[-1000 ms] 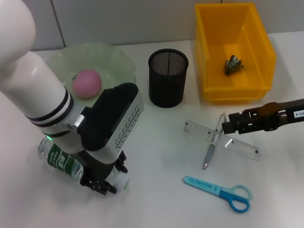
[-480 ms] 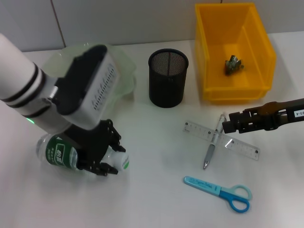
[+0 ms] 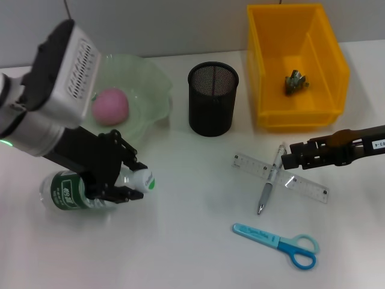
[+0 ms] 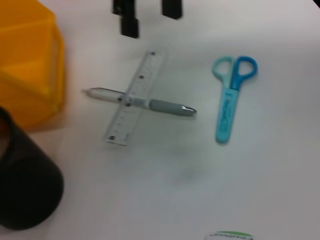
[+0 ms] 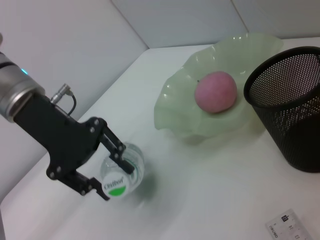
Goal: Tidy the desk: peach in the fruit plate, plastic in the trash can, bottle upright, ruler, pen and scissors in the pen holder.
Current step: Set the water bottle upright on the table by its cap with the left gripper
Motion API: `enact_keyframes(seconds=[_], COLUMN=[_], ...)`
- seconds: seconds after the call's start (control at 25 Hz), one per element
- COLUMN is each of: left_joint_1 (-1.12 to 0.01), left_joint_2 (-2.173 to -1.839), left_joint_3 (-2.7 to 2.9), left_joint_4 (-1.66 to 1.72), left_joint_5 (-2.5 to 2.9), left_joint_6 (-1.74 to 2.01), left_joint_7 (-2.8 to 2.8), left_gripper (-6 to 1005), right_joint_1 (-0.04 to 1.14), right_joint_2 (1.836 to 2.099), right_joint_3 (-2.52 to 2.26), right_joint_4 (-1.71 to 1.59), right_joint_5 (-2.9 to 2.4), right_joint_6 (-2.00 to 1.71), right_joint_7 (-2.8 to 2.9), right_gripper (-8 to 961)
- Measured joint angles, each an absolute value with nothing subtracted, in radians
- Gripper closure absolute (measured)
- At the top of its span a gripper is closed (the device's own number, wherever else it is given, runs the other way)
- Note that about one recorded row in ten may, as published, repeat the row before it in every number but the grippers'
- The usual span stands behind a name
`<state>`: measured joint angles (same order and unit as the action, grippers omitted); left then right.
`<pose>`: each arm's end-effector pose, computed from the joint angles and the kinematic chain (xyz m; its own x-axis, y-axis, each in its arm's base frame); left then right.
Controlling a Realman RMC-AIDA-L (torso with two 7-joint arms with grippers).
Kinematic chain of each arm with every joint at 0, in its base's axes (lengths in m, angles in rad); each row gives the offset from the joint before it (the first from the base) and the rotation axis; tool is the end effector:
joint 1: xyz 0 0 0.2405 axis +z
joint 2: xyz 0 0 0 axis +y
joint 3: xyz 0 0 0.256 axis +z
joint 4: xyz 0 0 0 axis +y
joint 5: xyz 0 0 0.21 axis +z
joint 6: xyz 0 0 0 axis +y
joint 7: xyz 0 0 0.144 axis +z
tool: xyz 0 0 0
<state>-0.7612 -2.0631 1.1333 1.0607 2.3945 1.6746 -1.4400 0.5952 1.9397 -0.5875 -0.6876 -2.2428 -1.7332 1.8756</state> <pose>-0.1669 0.3648 -0.0021 0.9594 -0.2178 -0.1790 -0.2159 -0.9759 0.0305 0.2791 0.3343 0.0573 0.6199 -0.7117 -0.3304 -0.7446 -0.6665 0.0385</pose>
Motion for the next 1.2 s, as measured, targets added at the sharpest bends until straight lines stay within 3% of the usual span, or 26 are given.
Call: enact_keyframes(seconds=[0.72, 1.2], left_joint_1=[-0.732, -0.721], left_joint_2=[-2.047, -2.013], left_joint_3=[0.887, 0.75], left_joint_4=[1.066, 1.056], left_joint_5=[2.393, 2.36], left_joint_6=[1.758, 1.793], left_joint_7=[-1.447, -1.442], left_gripper=[561, 562], right_joint_1=[0.589, 0.583], right_joint_2=[1.945, 1.945], right_joint_3=[-0.587, -0.588], right_joint_4=[-0.674, -0.673], right_joint_5=[-2.245, -2.246], right_joint_6=[-1.727, -1.726], right_joint_7=[1.874, 1.875], right_gripper=[232, 232])
